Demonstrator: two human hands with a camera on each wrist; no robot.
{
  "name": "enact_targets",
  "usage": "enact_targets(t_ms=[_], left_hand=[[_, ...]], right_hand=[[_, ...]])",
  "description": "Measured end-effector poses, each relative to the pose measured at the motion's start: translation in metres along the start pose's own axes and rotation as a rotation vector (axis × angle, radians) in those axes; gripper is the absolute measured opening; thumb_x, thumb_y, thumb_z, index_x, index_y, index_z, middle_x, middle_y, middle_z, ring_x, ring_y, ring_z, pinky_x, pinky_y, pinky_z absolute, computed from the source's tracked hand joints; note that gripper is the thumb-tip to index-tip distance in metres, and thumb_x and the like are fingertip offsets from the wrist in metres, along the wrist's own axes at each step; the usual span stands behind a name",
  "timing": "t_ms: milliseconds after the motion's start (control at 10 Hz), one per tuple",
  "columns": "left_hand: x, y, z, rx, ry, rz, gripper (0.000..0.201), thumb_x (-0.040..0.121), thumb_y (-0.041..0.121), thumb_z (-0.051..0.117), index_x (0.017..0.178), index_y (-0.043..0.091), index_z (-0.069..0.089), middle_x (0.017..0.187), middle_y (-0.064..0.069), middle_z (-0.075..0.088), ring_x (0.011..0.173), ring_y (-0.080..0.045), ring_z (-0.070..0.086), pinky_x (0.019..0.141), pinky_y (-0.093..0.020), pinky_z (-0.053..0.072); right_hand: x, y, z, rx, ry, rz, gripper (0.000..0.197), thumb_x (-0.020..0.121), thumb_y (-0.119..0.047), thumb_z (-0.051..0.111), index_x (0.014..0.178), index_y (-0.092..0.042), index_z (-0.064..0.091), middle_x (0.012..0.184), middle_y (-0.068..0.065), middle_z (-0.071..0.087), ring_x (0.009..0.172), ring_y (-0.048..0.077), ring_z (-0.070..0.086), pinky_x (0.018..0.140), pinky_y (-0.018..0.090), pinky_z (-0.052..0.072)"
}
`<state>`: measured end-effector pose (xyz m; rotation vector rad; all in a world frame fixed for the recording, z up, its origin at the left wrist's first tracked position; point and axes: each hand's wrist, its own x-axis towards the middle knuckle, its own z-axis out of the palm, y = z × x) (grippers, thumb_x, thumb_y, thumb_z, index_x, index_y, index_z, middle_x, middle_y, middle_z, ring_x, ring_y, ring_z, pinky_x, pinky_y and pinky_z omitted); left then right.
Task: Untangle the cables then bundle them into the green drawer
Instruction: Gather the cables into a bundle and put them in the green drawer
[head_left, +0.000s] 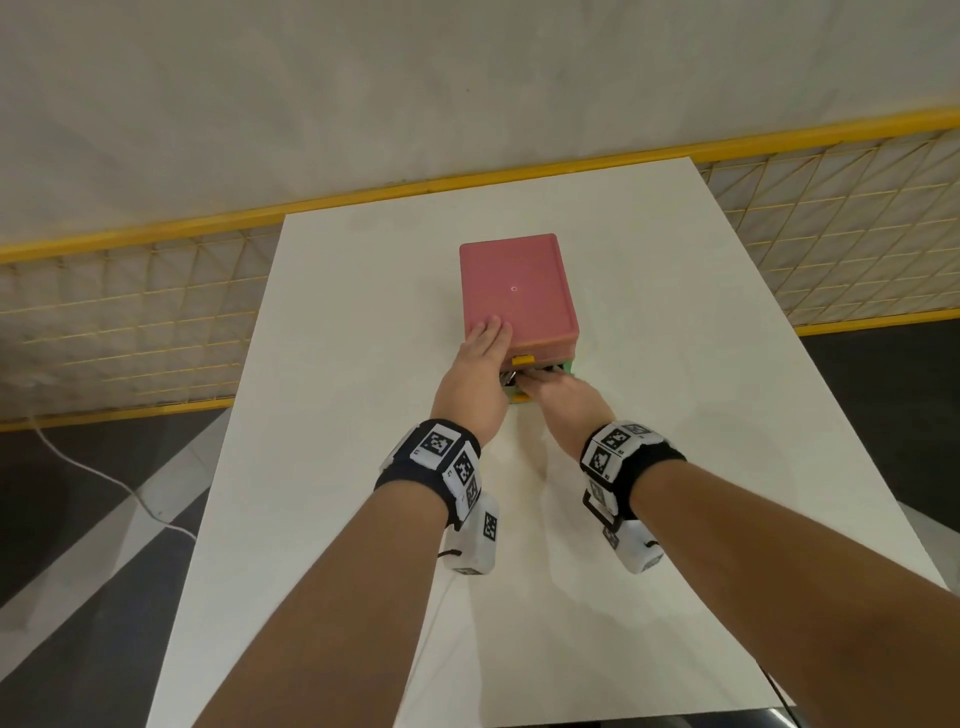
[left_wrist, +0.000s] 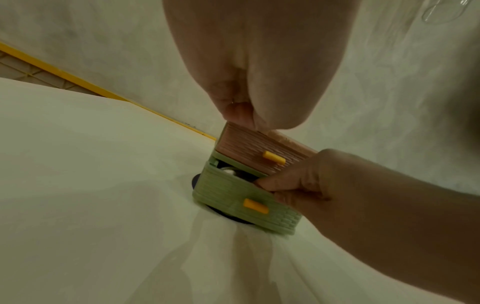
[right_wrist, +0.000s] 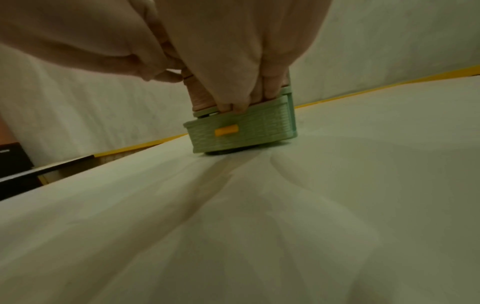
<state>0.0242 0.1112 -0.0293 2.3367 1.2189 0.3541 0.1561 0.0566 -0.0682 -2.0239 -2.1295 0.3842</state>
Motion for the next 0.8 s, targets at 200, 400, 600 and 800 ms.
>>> enact_targets(t_ms=[200,400,600,800], left_hand=[[0.0,-0.003,-0.001,-0.044,-0.002,0.005,0.076,0.087,-0.018,0.039,0.154,0.013,0.022,0.164,-0.002,0.015,0.151,-0.015,0.008,0.115,-0.016,0.005],[0.001,-0.005,-0.001,-0.06,-0.02,0.005,0.079,0.086,-0.018,0.042,0.155,0.015,0.021,0.164,-0.001,0.013,0.151,-0.013,0.006,0.119,-0.02,0.007],[-0.001,-0.004,-0.002,-0.071,-0.006,0.002,0.08,0.084,-0.019,0.039,0.154,0.016,0.024,0.164,0.001,0.015,0.151,-0.012,0.008,0.117,-0.018,0.008],[-0.004,-0.002,-0.014,-0.097,0.042,0.022,0.078,0.084,-0.019,0.038,0.154,0.015,0.027,0.163,-0.002,0.018,0.151,-0.015,0.013,0.122,-0.028,0.007]], right_hand=[[-0.012,0.005,0.008,0.279,0.465,0.103,0.034,0.077,-0.01,0.07,0.11,-0.01,0.061,0.104,0.009,0.064,0.094,0.028,0.06,0.08,0.041,0.05],[0.004,-0.001,0.022,0.379,0.567,0.596,0.114,0.047,-0.045,0.089,0.138,-0.024,0.024,0.129,0.017,0.04,0.118,0.032,0.044,0.095,0.048,0.041],[0.017,0.005,0.018,0.421,0.505,0.679,0.118,0.051,-0.05,0.086,0.146,-0.026,0.021,0.128,0.011,0.039,0.114,0.029,0.045,0.096,0.047,0.038],[0.007,-0.004,-0.008,0.455,0.593,0.545,0.105,0.064,-0.033,0.082,0.148,-0.023,0.019,0.126,0.012,0.037,0.113,0.028,0.044,0.097,0.045,0.039]])
